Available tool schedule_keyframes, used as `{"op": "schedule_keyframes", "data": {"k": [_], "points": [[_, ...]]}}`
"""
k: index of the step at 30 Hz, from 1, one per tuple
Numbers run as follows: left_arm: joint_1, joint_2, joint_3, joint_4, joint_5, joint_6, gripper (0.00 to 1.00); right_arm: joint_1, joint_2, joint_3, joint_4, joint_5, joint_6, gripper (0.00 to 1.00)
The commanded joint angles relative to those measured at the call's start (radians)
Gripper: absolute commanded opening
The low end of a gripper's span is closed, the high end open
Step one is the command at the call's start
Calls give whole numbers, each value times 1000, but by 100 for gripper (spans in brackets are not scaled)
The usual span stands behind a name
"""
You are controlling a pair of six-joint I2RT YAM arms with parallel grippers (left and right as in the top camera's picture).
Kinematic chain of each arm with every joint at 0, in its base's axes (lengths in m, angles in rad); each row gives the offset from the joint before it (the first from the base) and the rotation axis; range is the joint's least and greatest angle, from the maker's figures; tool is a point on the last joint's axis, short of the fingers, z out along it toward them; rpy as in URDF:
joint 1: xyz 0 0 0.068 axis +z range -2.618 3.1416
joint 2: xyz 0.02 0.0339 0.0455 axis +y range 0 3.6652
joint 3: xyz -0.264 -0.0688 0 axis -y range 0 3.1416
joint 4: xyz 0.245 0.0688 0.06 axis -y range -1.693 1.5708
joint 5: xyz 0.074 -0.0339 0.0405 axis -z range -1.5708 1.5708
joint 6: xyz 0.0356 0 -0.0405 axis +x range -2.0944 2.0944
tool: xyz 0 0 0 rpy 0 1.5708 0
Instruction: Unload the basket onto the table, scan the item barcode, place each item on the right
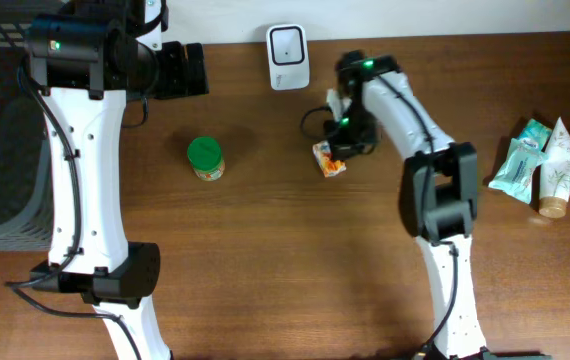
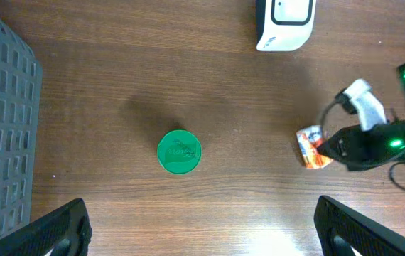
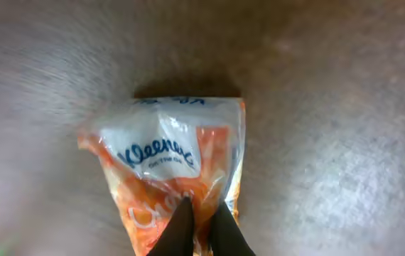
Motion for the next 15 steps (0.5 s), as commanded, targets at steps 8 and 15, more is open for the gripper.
{"op": "schedule_keyframes", "data": {"k": [8,15], "points": [[-3,-14,11,0,0,15,99,-225,24,-13,14,-933,-256,4],[-3,-14,11,0,0,15,99,-98,24,-13,73,-134,-17,39]]}}
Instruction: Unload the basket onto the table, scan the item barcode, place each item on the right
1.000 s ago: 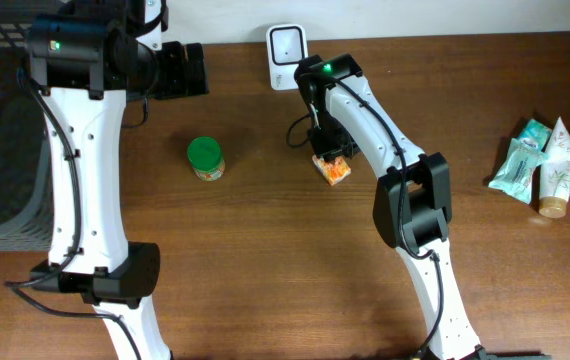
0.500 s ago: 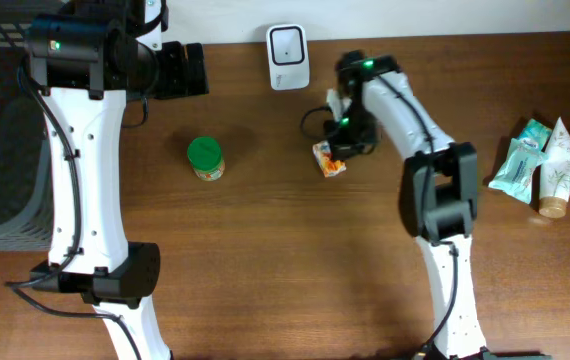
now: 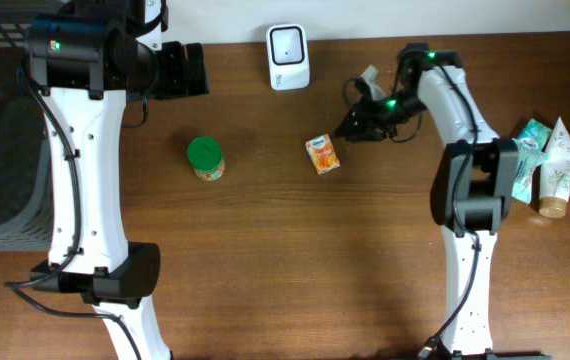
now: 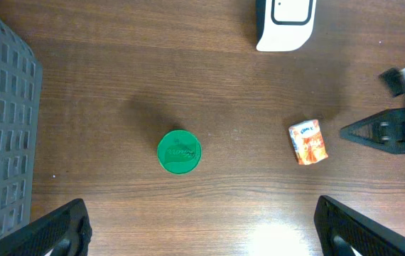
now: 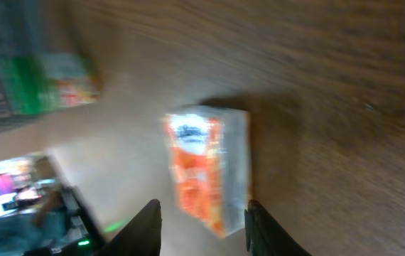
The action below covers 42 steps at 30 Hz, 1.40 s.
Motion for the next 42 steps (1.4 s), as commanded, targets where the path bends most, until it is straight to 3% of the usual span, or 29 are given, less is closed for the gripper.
{"op": "schedule_keyframes", "data": {"k": [1,3,8,10,12,16,19,23,30,32,38,42], "points": [[-3,-14,11,-1,0,16,99,106,6,-9,39,425,153,43],[-3,-14,11,-1,0,15,99,180,6,-9,66,614,198,47],[-3,-14,11,-1,0,15,99,270,6,-12,82,739,217,49],[-3,-14,11,-1,0,15,99,277,6,-26,85,798,248,23],[-3,-14,11,-1,0,16,99,276,6,-82,119,811,262,5],[-3,-14,11,-1,0,15,99,272,6,-211,188,798,296,5],[-3,-14,11,-1,0,15,99,241,1,-187,169,593,261,4],[-3,-14,11,-1,0,16,99,84,0,-96,119,-65,102,4],[-3,-14,11,-1,0,15,99,-46,1,-96,146,-649,25,4],[-3,-14,11,-1,0,16,99,-46,1,-96,201,-757,42,4],[-3,-14,11,-1,0,15,99,-48,-9,-94,247,-758,42,4],[-3,-14,11,-1,0,16,99,-49,-10,24,267,-758,101,4]]}}
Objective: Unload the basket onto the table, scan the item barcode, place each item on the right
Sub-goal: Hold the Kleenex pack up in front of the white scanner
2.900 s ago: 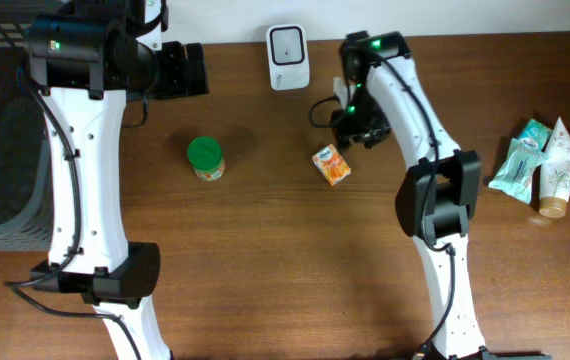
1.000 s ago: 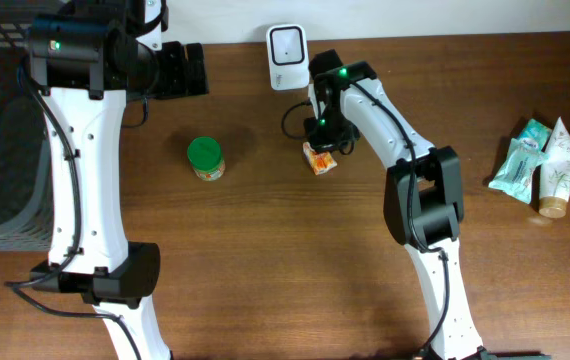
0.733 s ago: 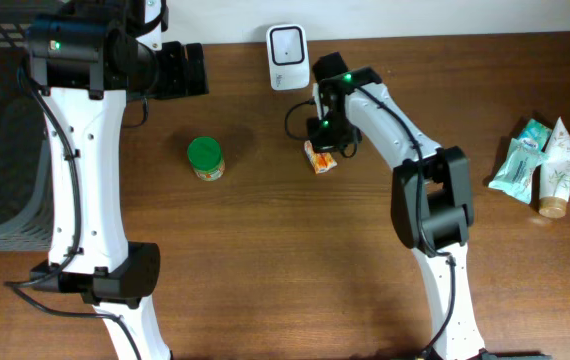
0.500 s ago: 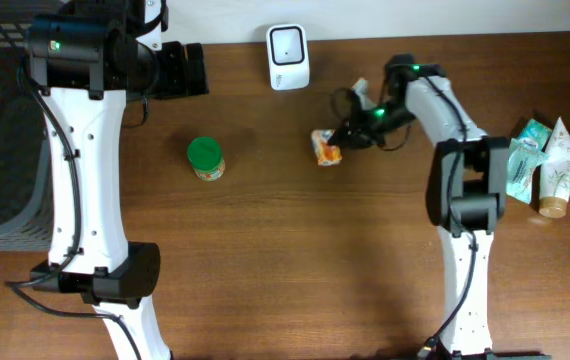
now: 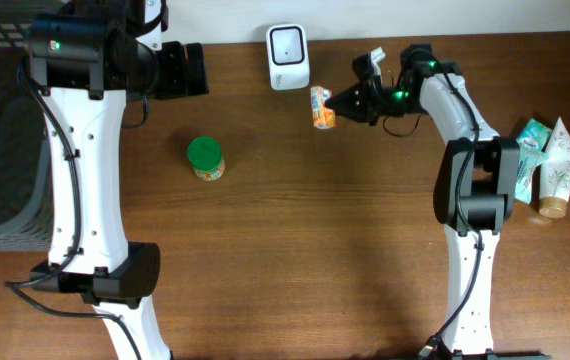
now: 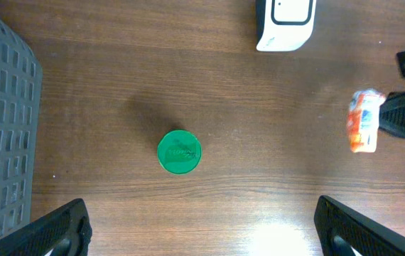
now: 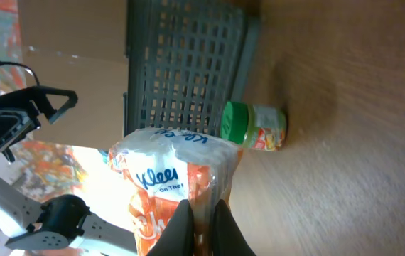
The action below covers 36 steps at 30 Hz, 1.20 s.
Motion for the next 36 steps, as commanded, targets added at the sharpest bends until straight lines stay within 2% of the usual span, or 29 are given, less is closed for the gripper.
{"op": "schedule_keyframes", "data": {"k": [1,11,26,27,28,30,32,34,35,36], "points": [[-3,-14,11,0,0,15,99,-6,-14,133,3,-35,53,4],[-3,-14,11,0,0,15,99,16,-55,274,-27,-35,133,4],[-3,-14,11,0,0,15,99,34,-97,276,-37,-35,138,4],[-3,-14,11,0,0,16,99,36,-97,276,-37,14,135,4],[-3,-14,11,0,0,16,99,43,-97,276,-47,134,147,4],[-3,-14,11,0,0,15,99,101,-97,276,-169,725,154,4],[-3,-14,11,0,0,15,99,192,-97,276,-211,1306,192,4],[-3,-14,11,0,0,15,99,285,-97,276,-177,1738,191,4],[-3,-14,11,0,0,16,99,319,-96,276,-121,1905,153,4],[-3,-14,11,0,0,16,99,360,-96,276,-19,2005,56,4]]}}
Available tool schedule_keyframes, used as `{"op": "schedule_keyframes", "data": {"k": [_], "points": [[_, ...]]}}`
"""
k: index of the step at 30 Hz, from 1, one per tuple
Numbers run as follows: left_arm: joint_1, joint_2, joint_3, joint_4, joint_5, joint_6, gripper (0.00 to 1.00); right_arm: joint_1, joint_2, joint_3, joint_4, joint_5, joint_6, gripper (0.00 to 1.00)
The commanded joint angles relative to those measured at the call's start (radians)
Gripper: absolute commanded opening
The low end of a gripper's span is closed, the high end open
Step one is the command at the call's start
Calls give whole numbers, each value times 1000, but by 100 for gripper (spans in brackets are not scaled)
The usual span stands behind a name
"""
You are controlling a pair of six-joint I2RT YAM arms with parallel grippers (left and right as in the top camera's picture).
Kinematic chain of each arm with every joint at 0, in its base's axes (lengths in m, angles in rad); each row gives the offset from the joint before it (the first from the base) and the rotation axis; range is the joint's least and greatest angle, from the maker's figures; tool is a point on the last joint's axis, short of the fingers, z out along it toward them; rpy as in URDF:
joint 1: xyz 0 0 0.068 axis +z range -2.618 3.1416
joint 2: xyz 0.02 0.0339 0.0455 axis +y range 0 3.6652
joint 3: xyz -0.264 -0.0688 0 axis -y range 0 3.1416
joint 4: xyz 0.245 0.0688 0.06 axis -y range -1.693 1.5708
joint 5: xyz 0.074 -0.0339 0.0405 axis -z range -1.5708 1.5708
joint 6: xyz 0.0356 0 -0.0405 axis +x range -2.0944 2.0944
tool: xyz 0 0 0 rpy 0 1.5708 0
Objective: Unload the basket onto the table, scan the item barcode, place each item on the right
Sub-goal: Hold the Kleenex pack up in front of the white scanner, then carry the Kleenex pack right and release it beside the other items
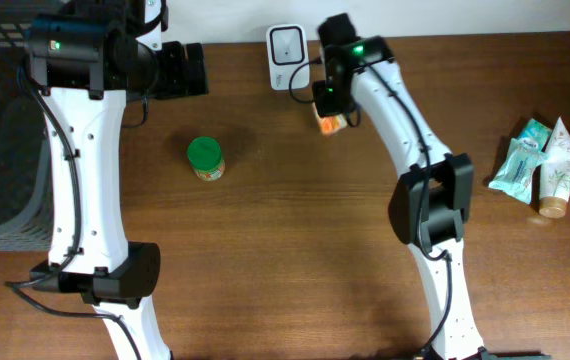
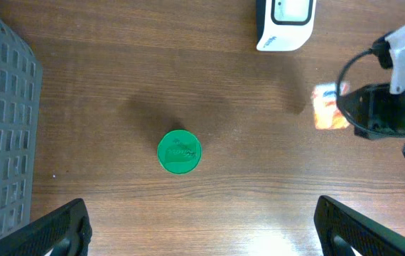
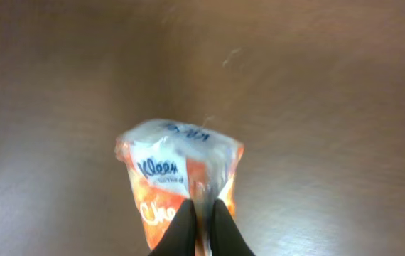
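Observation:
My right gripper (image 3: 201, 231) is shut on an orange and white Kleenex tissue pack (image 3: 181, 171) and points down at the wooden table. Overhead, the pack (image 1: 331, 124) is just below and right of the white scanner (image 1: 288, 43), under my right gripper (image 1: 327, 104). Whether the pack touches the table cannot be told. The left wrist view shows the pack (image 2: 327, 116) and the scanner (image 2: 284, 21). My left gripper (image 2: 202, 235) is open and empty, high over the table's left part.
A green-lidded jar (image 1: 205, 158) stands left of the middle. At the far left sits a grey basket. Several toiletry packs and a tube (image 1: 550, 165) lie at the right edge.
The right arm has swung round. The pack, held up to the right of the scanner before, is now held pointing down, lower, just below and right of the scanner. The left arm is unchanged.
First my right gripper was shut on the pack at mid-table. Then it stood open to the right, with the pack lying loose on the table. Later it held the pack up beside the scanner. Now it holds the pack low by the scanner.

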Motion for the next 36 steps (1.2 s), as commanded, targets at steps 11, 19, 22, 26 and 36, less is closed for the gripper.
{"op": "schedule_keyframes", "data": {"k": [11,19,22,26,36], "points": [[-3,-14,11,-1,0,16,99,-187,-9,8,375,-296,-110,47],[-3,-14,11,-1,0,16,99,-229,154,6,456,-420,-110,54],[-3,-14,11,-1,0,15,99,-210,187,5,487,-408,-110,54],[-3,-14,11,-1,0,16,99,-203,240,2,514,-405,-110,54],[-3,-14,11,-1,0,16,99,-190,112,-8,255,-223,-76,4]]}}
